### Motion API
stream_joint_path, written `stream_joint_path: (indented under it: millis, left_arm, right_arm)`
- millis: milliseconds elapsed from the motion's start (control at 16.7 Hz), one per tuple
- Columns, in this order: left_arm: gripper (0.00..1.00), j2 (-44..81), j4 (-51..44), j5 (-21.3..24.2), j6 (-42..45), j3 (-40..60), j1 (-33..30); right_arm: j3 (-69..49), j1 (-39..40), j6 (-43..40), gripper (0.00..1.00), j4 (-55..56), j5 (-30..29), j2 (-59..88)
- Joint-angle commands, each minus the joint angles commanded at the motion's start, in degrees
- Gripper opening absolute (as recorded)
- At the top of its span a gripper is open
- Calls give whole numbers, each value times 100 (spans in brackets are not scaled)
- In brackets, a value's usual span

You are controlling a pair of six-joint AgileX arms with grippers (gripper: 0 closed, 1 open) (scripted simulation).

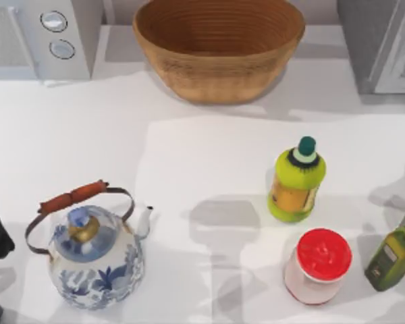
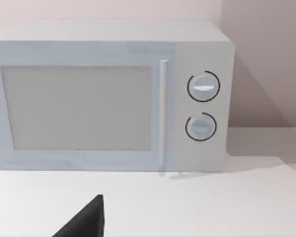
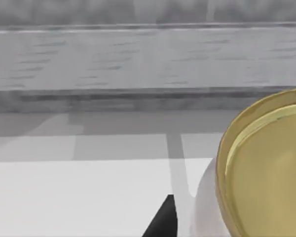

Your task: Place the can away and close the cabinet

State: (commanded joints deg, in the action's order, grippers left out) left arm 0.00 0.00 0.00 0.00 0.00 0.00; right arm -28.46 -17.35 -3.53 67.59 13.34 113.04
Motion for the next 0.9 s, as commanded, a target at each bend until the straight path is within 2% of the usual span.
stream_joint_path:
  millis: [480, 660, 900]
  left_arm:
    - [100, 0, 0, 0, 0, 0, 0]
    - [100, 0, 0, 0, 0, 0, 0]
    - [100, 0, 0, 0, 0, 0, 0]
  right_arm:
    - [-578, 47, -18, 0, -3272, 76, -2507]
    - [-725, 81, -20, 0, -3809, 124, -3032]
    - [-744, 85, -19, 0, -3870, 131, -3092]
